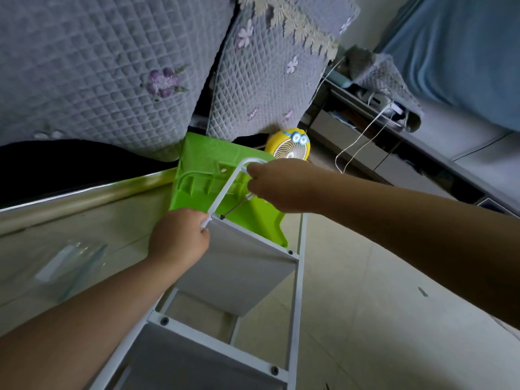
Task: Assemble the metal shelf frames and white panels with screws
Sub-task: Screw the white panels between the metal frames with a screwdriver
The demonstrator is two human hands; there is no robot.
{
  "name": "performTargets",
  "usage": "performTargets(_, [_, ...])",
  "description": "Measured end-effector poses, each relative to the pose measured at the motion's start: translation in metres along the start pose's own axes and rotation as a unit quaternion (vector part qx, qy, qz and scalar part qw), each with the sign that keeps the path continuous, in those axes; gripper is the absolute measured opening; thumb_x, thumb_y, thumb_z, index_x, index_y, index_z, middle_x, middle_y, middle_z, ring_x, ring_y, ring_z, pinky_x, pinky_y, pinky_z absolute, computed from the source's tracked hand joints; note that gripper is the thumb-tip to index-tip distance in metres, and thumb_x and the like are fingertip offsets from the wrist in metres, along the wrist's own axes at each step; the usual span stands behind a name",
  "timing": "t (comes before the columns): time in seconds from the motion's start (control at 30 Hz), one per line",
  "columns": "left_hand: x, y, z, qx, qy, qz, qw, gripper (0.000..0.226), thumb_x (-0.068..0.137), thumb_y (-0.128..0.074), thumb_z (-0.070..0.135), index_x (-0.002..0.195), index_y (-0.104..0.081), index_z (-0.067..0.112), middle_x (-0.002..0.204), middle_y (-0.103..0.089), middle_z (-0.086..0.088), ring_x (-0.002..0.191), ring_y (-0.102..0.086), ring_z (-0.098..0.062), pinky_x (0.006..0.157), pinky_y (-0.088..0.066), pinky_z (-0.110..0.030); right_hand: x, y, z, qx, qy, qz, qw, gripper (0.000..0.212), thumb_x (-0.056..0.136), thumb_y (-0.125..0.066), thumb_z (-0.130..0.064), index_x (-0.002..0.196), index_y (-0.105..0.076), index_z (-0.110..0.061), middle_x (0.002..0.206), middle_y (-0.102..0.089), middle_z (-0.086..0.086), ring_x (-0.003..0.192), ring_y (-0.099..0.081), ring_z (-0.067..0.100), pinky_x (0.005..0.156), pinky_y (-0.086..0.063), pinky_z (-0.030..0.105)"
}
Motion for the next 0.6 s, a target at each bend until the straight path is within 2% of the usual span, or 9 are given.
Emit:
performTargets(0.07, [0.000, -0.001, 0.001, 0.005, -0.006, 0.002, 1.000, 0.021, 0.081, -0.056, 0.010, 0.093, -0.067, -0.003, 0.092, -0.066, -0.020, 0.087, -0.059, -0.038, 0.067, -0.045, -0.039, -0.006, 0.004, -0.005, -0.050, 0.008, 0.072, 0.996, 0.038, 0.080, -0.029, -0.007, 0.070, -0.066, -0.005, 0.077, -0.062, 0.010, 0.059, -0.061, 0.026, 0.045, -0.031, 0.023])
performTargets(0.1, [0.001, -0.002, 0.001, 0.006, -0.007, 0.001, 1.000, 0.020, 0.081, -0.056, 0.009, 0.092, -0.067, -0.003, 0.091, -0.065, -0.020, 0.086, -0.059, -0.039, 0.067, -0.045, -0.039, -0.007, 0.004, -0.006, -0.063, 0.004, 0.131, 0.989, 0.040, 0.071, -0.027, -0.009, 0.054, -0.063, -0.009, 0.059, -0.059, 0.005, 0.045, -0.056, 0.022, 0.042, -0.027, 0.019])
performTargets(0.17, [0.000, -0.002, 0.001, 0.006, -0.004, 0.000, 1.000, 0.019, 0.082, -0.056, 0.008, 0.093, -0.067, -0.003, 0.092, -0.065, -0.020, 0.088, -0.059, -0.039, 0.067, -0.045, -0.039, -0.004, -0.007, -0.005, -0.094, -0.021, 0.158, 0.983, 0.040, 0.064, -0.026, -0.010, 0.044, -0.059, -0.016, 0.046, -0.052, -0.001, 0.036, -0.048, 0.017, 0.043, -0.019, 0.017])
performTargets(0.27, [-0.002, -0.001, 0.001, -0.006, 0.001, 0.000, 1.000, 0.022, 0.082, -0.056, 0.009, 0.096, -0.068, -0.002, 0.096, -0.066, -0.021, 0.091, -0.059, -0.039, 0.072, -0.047, -0.038, -0.006, -0.004, -0.014, -0.112, -0.006, 0.111, 0.987, 0.040, 0.068, -0.027, -0.010, 0.050, -0.063, -0.015, 0.047, -0.056, 0.000, 0.039, -0.054, 0.019, 0.043, -0.015, 0.019])
performTargets(0.33, [-0.004, 0.000, 0.002, -0.018, -0.004, 0.007, 1.000, 0.032, 0.080, -0.049, 0.018, 0.093, -0.068, -0.004, 0.092, -0.066, -0.022, 0.088, -0.060, -0.040, 0.071, -0.047, -0.040, -0.004, -0.009, -0.016, -0.090, 0.024, 0.014, 0.996, 0.037, 0.087, -0.030, -0.007, 0.084, -0.067, -0.010, 0.075, -0.067, 0.006, 0.068, -0.065, 0.026, 0.043, -0.020, 0.023])
performTargets(0.4, [-0.005, 0.002, 0.002, -0.022, -0.008, 0.009, 1.000, 0.044, 0.071, -0.041, 0.025, 0.087, -0.066, -0.008, 0.087, -0.066, -0.025, 0.083, -0.060, -0.041, 0.068, -0.048, -0.041, -0.002, -0.012, -0.012, -0.074, 0.025, -0.029, 0.997, 0.031, 0.098, -0.032, -0.016, 0.106, -0.060, -0.009, 0.099, -0.066, 0.007, 0.087, -0.062, 0.030, 0.043, -0.021, 0.023])
performTargets(0.47, [-0.005, 0.003, 0.004, -0.025, -0.001, 0.006, 1.000, 0.043, 0.070, -0.043, 0.024, 0.086, -0.066, -0.008, 0.086, -0.065, -0.026, 0.082, -0.059, -0.042, 0.069, -0.048, -0.042, 0.002, -0.001, -0.013, -0.076, 0.019, -0.024, 0.997, 0.030, 0.099, -0.033, -0.020, 0.108, -0.060, -0.011, 0.103, -0.063, 0.006, 0.086, -0.057, 0.028, 0.044, -0.025, 0.022])
performTargets(0.53, [-0.005, 0.003, 0.006, -0.026, 0.000, 0.000, 1.000, 0.046, 0.064, -0.040, 0.025, 0.084, -0.065, -0.008, 0.084, -0.065, -0.026, 0.081, -0.059, -0.043, 0.068, -0.048, -0.042, 0.014, 0.010, -0.016, -0.075, 0.016, -0.024, 0.997, 0.026, 0.098, -0.036, -0.020, 0.101, -0.060, -0.011, 0.093, -0.059, 0.005, 0.088, -0.056, 0.028, 0.053, -0.034, 0.028])
performTargets(0.6, [-0.005, 0.002, 0.007, -0.020, -0.001, 0.002, 1.000, 0.043, 0.061, -0.037, 0.024, 0.077, -0.063, -0.007, 0.081, -0.063, -0.027, 0.079, -0.058, -0.043, 0.065, -0.048, -0.043, 0.031, 0.011, -0.013, -0.047, 0.010, -0.095, 0.994, 0.024, 0.096, -0.036, -0.018, 0.082, -0.054, -0.009, 0.077, -0.048, 0.002, 0.073, -0.052, 0.023, 0.060, -0.035, 0.030])
Point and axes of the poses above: each hand's wrist, its own x-axis towards the middle knuckle, its own y-axis out of the back of the hand, z = x × y, the point moved 7 cm from there along x, towards the middle knuckle
